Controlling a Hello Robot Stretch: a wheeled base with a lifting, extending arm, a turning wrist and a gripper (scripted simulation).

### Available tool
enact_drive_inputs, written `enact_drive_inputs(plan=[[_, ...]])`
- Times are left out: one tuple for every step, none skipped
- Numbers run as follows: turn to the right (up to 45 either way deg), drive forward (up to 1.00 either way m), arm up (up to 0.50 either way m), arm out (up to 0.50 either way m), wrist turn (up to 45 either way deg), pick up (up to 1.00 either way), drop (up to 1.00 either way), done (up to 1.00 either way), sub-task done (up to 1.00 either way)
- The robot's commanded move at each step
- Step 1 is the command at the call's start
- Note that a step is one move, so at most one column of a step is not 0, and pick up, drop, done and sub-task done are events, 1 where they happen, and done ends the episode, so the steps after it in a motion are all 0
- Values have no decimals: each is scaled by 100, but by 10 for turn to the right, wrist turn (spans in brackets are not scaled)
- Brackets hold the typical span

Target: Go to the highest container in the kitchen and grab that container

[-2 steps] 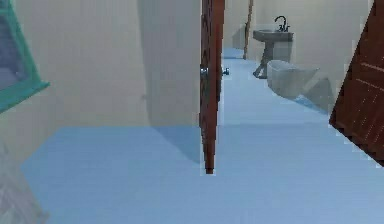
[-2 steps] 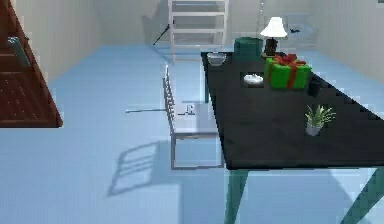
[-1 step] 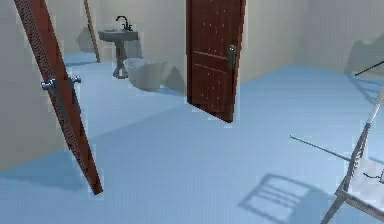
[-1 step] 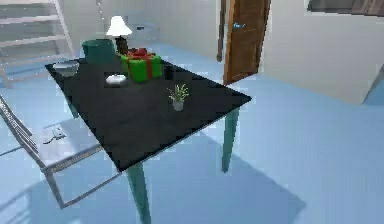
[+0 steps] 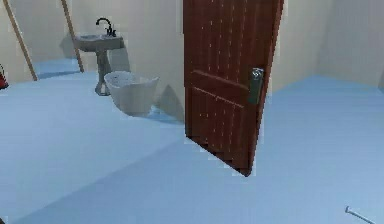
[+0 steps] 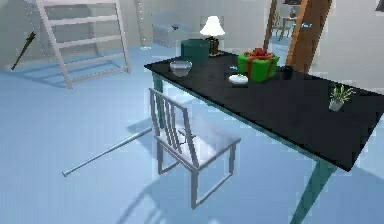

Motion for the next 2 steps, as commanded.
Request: enact_drive_inputs(plan=[[0, 50, 0, 0, 0, 0, 0, 0, 0], [-360, 0, 0, 0, 0, 0, 0, 0, 0]])
